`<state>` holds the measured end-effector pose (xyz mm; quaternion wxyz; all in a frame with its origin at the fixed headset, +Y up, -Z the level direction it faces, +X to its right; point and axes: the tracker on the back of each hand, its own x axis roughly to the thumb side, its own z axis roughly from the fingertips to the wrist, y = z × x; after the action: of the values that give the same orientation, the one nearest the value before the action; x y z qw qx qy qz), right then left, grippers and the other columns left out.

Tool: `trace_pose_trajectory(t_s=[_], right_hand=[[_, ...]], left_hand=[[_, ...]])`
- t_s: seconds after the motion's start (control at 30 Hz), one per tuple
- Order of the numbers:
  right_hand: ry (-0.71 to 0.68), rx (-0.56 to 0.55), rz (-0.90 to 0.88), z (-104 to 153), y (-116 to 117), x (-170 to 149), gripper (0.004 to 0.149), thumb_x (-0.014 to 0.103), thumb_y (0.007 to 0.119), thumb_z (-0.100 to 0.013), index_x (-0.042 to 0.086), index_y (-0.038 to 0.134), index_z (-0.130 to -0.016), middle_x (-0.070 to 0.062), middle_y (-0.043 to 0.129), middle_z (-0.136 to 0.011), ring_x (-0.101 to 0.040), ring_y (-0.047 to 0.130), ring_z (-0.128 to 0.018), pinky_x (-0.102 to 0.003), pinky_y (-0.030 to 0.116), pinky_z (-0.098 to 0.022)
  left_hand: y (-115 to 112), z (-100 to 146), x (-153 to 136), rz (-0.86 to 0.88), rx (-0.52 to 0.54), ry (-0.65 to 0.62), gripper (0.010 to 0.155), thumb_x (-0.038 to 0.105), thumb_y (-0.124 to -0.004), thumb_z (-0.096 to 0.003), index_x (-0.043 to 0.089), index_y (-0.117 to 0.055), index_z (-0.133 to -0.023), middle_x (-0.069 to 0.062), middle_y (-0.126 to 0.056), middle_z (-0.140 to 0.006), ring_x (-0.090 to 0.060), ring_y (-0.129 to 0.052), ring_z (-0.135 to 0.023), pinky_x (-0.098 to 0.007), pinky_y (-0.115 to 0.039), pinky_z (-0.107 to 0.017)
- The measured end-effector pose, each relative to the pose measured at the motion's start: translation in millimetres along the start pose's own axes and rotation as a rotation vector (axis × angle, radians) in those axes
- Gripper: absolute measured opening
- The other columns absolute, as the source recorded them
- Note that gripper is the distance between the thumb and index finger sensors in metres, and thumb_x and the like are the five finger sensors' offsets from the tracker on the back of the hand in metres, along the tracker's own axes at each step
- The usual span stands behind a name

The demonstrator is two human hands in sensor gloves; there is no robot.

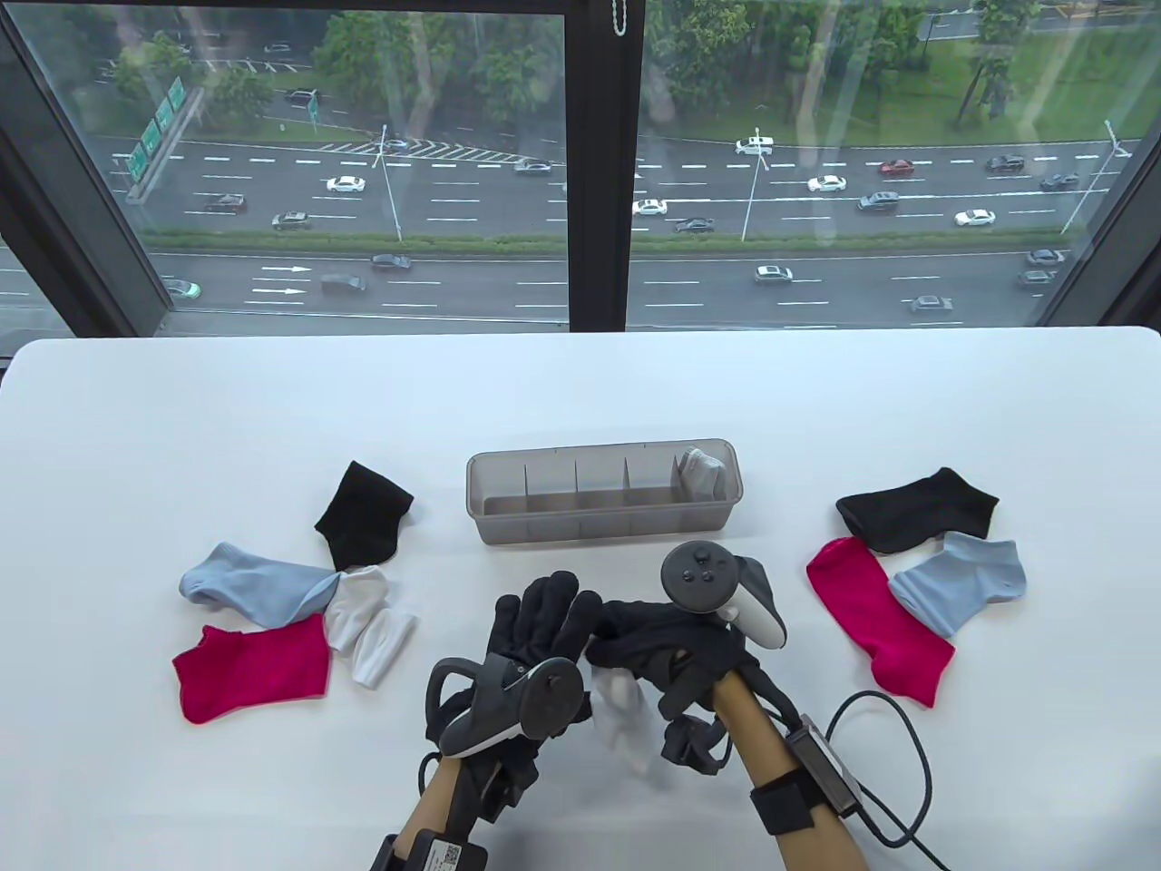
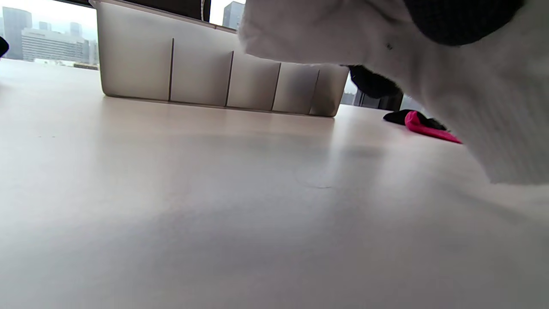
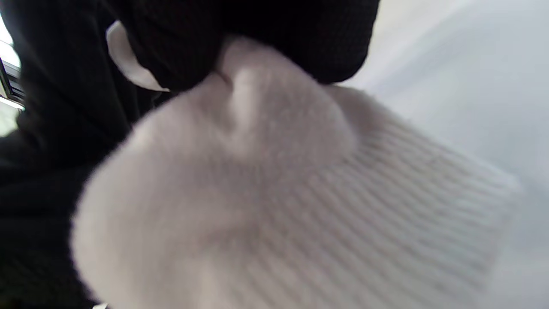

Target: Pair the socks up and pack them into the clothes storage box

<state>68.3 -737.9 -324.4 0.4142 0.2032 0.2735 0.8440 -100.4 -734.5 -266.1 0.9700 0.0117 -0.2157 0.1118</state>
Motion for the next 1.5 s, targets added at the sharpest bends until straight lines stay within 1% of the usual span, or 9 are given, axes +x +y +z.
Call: trace_pose_trajectory(t_s=[0.17,0.43,0.57,0.77,0.83,0.9,1.03,1.4,1.5], right_hand=[[0.032,-0.018,-0.091,-5.6,11.6,-1.6,0.043,0.031,0.073,-0.057,0.013,0.072,-0.096,-0.012,0.091,-0.082,-0.025,0.095,-0.068,-0.035,0.084,-0.052],[0.018,-0.038,-0.375,2.0,7.4,-12.3,0.054,0.035,0.060,-0.062,0.011,0.045,-0.108,-0.027,0.079,-0.096,-0.040,0.086,-0.081,-0.044,0.079,-0.061],[-0.095,-0.032,-0.422,9.2,1.8,-16.8,0.071,0.056,0.052,-0.057,0.014,0.038,-0.113,-0.030,0.066,-0.107,-0.046,0.075,-0.090,-0.049,0.073,-0.067],[-0.182,-0.041,-0.216,18.9,-0.1,-1.6,0.100,0.068,0.070,-0.047,0.019,0.015,-0.116,-0.022,0.032,-0.123,-0.048,0.041,-0.109,-0.064,0.049,-0.079],[-0.109,-0.166,-0.071,19.0,1.9,4.7,0.091,0.056,0.077,-0.051,0.016,0.027,-0.115,-0.020,0.047,-0.119,-0.039,0.063,-0.101,-0.051,0.062,-0.076],[-0.035,-0.474,0.006,21.2,-2.3,4.5,0.046,0.036,0.082,-0.054,0.022,0.071,-0.097,-0.009,0.088,-0.092,-0.027,0.090,-0.078,-0.040,0.079,-0.061],[-0.002,-0.709,0.040,34.6,-28.8,-2.7,0.039,0.031,0.080,-0.055,0.021,0.076,-0.092,-0.008,0.095,-0.079,-0.023,0.096,-0.064,-0.036,0.083,-0.052],[0.020,-0.860,0.126,57.5,-62.2,-18.1,0.040,0.032,0.085,-0.051,0.023,0.080,-0.090,-0.008,0.098,-0.076,-0.020,0.098,-0.055,-0.032,0.084,-0.045],[-0.025,-0.767,0.150,57.6,-61.6,-12.8,0.040,0.030,0.084,-0.053,0.025,0.078,-0.092,-0.008,0.093,-0.082,-0.021,0.094,-0.061,-0.034,0.081,-0.050]], left_hand=[[6.2,3.1,-8.3,0.106,0.088,0.087,0.074,0.056,-0.075,-0.0441,0.044,-0.041,-0.109,-0.012,-0.068,-0.113,-0.029,-0.094,-0.079,-0.044,-0.076,-0.070],[9.0,0.2,-11.7,0.107,0.128,0.245,0.062,0.042,-0.074,-0.0513,0.022,-0.057,-0.108,-0.006,-0.096,-0.082,-0.011,-0.098,-0.032,-0.035,-0.087,-0.041],[11.4,3.6,-21.5,0.087,0.158,0.342,0.042,0.042,-0.070,-0.0531,0.026,-0.079,-0.091,-0.004,-0.098,-0.062,-0.009,-0.094,-0.024,-0.035,-0.086,-0.036],[12.9,3.3,-28.9,0.135,0.203,0.396,0.043,0.046,-0.067,-0.0531,0.022,-0.079,-0.087,0.000,-0.099,-0.048,-0.009,-0.094,-0.017,-0.034,-0.087,-0.030],[14.0,3.4,-27.9,0.145,0.218,0.376,0.043,0.047,-0.067,-0.0527,0.024,-0.078,-0.087,0.000,-0.099,-0.048,-0.008,-0.094,-0.017,-0.034,-0.087,-0.031],[13.4,3.0,-28.9,0.210,0.194,0.303,0.045,0.049,-0.073,-0.0491,0.026,-0.077,-0.089,-0.001,-0.099,-0.056,-0.009,-0.097,-0.024,-0.035,-0.088,-0.036],[12.2,0.5,-35.3,0.022,0.090,0.377,0.048,0.041,-0.078,-0.0497,0.032,-0.071,-0.097,-0.001,-0.094,-0.079,-0.016,-0.100,-0.051,-0.042,-0.083,-0.057],[14.0,3.2,-43.9,-0.110,0.137,0.511,0.045,0.062,-0.075,-0.0381,0.031,-0.080,-0.070,0.006,-0.099,-0.065,-0.024,-0.101,-0.065,-0.053,-0.070,-0.074],[12.1,2.4,-41.1,-0.083,0.042,0.450,0.067,0.059,-0.075,-0.0419,0.031,-0.056,-0.100,-0.003,-0.075,-0.106,-0.030,-0.081,-0.098,-0.058,-0.057,-0.081]])
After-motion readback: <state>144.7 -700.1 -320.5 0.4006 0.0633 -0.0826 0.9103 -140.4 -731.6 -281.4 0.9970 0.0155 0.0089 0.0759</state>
